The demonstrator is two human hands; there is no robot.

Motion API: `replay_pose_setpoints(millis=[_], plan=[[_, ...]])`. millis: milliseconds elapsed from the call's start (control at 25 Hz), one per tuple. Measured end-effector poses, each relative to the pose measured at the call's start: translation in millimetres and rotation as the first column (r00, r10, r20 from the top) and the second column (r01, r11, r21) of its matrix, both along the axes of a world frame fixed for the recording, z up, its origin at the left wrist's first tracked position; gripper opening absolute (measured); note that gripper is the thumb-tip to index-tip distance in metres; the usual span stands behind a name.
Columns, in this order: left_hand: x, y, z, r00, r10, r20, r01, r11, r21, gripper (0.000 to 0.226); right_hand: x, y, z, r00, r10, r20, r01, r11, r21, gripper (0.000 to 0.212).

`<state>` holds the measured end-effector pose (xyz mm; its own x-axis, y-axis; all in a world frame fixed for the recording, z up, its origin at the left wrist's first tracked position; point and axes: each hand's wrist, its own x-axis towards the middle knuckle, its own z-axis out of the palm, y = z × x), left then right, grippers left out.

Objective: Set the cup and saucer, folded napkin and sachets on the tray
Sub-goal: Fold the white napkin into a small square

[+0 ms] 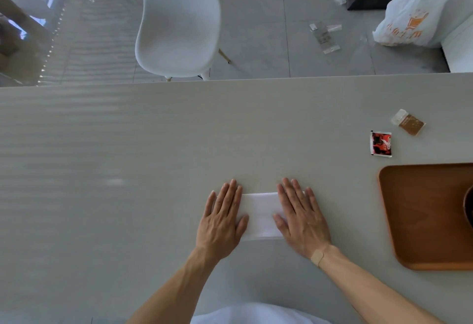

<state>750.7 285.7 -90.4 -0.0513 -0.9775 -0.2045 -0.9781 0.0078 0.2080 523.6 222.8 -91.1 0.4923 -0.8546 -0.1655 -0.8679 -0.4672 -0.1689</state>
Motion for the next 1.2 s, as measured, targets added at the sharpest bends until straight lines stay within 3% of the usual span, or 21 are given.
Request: replay_pose_setpoints(millis=[440,760,840,1000,1200], plan=[[3.3,-1.3,-13.7,1.000,-0.019,-0.023,0.019,1.000,-0.006,0.075,-1.6,-2.5,-11.4,0.999,0.032,0.007,-0.033,0.999,0.021,0.075],[5.4,-7.1,10.8,1.000,-0.018,-0.008,0.019,0.993,0.116,0.076,-0.7,-3.5,4.3,1.000,0.016,-0.001,-0.016,0.998,0.068,0.071],[8.2,-10.5,18.7,1.000,0.023,-0.016,-0.021,0.991,0.132,0.079,-2.6,-1.9,9.9,1.000,0.005,-0.005,-0.004,0.996,0.085,0.070],[16.4,-18.2,35.9,0.976,0.201,-0.079,-0.192,0.975,0.111,0.058,-21.3,8.8,19.3,0.998,-0.065,0.015,0.063,0.992,0.106,0.067],[25.0,-29.3,48.1,0.934,0.349,-0.073,-0.314,0.901,0.298,0.071,-54.5,27.7,18.7,0.986,-0.150,-0.076,0.160,0.977,0.141,0.073]])
